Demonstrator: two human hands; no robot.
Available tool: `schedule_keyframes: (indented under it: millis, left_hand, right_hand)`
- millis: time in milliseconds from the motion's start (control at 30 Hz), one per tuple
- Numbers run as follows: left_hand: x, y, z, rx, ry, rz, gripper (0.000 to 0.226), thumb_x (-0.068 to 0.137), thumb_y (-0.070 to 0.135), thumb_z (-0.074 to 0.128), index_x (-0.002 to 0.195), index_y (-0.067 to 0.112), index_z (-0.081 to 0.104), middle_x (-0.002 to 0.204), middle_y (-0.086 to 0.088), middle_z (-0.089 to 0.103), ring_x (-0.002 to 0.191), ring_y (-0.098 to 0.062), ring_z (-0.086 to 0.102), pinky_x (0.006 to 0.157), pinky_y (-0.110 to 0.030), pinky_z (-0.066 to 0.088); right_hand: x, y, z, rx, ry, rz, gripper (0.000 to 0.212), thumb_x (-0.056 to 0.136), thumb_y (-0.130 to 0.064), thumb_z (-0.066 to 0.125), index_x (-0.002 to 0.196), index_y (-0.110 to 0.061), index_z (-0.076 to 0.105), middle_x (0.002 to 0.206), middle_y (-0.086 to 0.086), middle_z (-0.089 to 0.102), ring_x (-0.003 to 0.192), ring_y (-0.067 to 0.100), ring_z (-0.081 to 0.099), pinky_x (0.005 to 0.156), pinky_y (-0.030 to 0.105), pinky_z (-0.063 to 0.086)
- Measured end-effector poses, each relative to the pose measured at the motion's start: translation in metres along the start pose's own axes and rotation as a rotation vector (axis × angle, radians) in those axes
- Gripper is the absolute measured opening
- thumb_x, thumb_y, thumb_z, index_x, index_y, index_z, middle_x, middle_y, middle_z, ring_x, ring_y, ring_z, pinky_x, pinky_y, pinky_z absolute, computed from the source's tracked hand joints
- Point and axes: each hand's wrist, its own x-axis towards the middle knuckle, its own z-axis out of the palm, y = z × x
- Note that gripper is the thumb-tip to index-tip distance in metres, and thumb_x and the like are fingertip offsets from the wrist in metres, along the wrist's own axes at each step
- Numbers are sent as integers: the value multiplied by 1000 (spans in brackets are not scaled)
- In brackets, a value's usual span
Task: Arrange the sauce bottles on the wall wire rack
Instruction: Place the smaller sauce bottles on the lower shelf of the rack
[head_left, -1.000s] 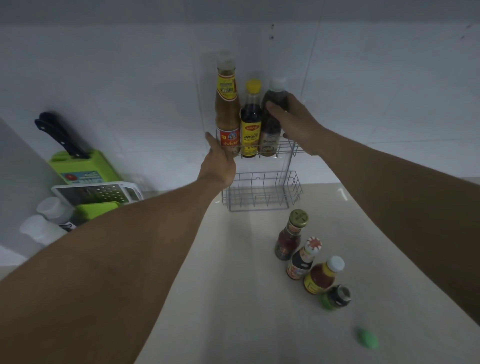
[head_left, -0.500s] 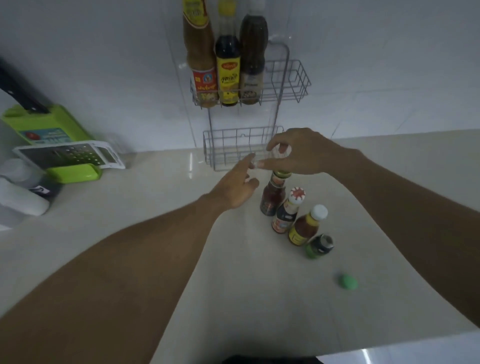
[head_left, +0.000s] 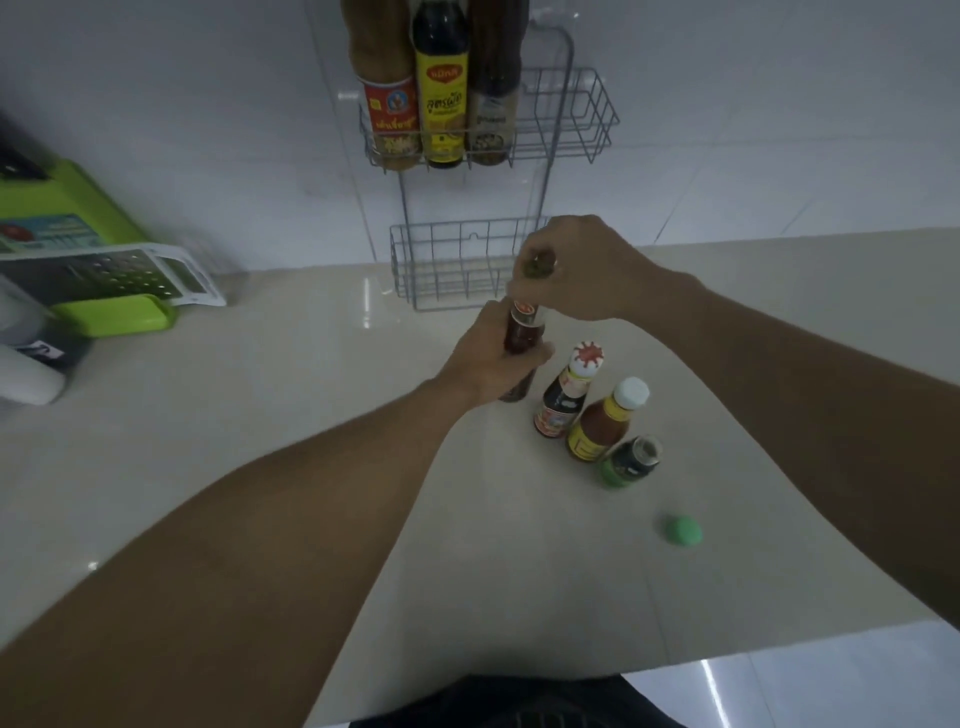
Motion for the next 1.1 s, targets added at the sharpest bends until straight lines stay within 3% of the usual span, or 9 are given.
schedule_keyframes:
  millis: [133,267,433,533,633,700,867,967,1100]
  left_hand:
    - [-4,13,-1,-167,291,-66,26,75,25,67,98,18,58,94,-5,66,86,-23,65,79,-44,57]
    - [-15,22,-2,-152,495,-125,23,73,30,67,94,22,60,84,5,69,81,-22,66,74,-38,56]
    - [-28,27,-13,2,680,-188,13,75,35,65,81,24,61,76,7,67,71,-19,65,68,-33,53]
    - [-35,29,-18,-3,713,-203,11,75,31,65,80,22,61,74,6,68,70,-20,66,70,-35,56]
    - [-39,29,-29,-50,702,-218,11,74,28,67,71,22,58,69,5,67,67,-20,66,66,-36,58]
    - [-40,29,-35,-35,703,-219,15,74,29,68,69,23,55,68,5,65,65,-21,65,64,-34,56]
    - [-42,32,-30,66,716,-244,12,79,30,66,83,22,59,76,5,66,68,-21,63,69,-33,53]
    - [-41,30,-35,54,646,-223,9,79,29,66,83,22,61,77,5,67,71,-22,66,71,-36,57]
    - [-37,34,-41,45,640,-230,8,80,27,66,80,22,60,76,7,67,72,-23,66,71,-35,55]
  right_hand:
    - [17,-22,-9,-97,52,-101,17,84,-33,60,82,-20,70,74,-7,55,75,17,53,60,25,38]
    - [25,-42,-9,-346,85,-124,41,92,-41,44,60,-18,54,65,5,48,60,22,43,56,28,29]
    - [38,-66,-6,-651,-1,-2,55,94,-51,17,93,-14,57,88,9,56,76,29,48,59,33,31]
    - [41,-79,-13,-601,-70,-9,58,98,-62,21,91,-13,50,86,8,50,79,27,48,69,36,37]
    - [42,-79,-23,-464,-24,-303,57,98,-62,27,84,-20,64,77,1,61,70,21,54,63,32,39]
    - [40,-77,-21,-403,30,-398,46,99,-52,32,73,-24,58,70,0,61,63,20,52,56,29,34]
    - [46,-72,-1,-568,3,-191,70,85,-61,2,88,-14,55,81,9,55,73,29,48,55,28,24]
    - [48,-76,-13,-521,-23,-139,63,96,-66,20,78,-16,54,70,3,51,69,23,51,59,31,33]
    - [44,-73,-5,-433,90,-229,48,100,-52,30,69,-20,50,68,4,55,66,26,52,51,28,23]
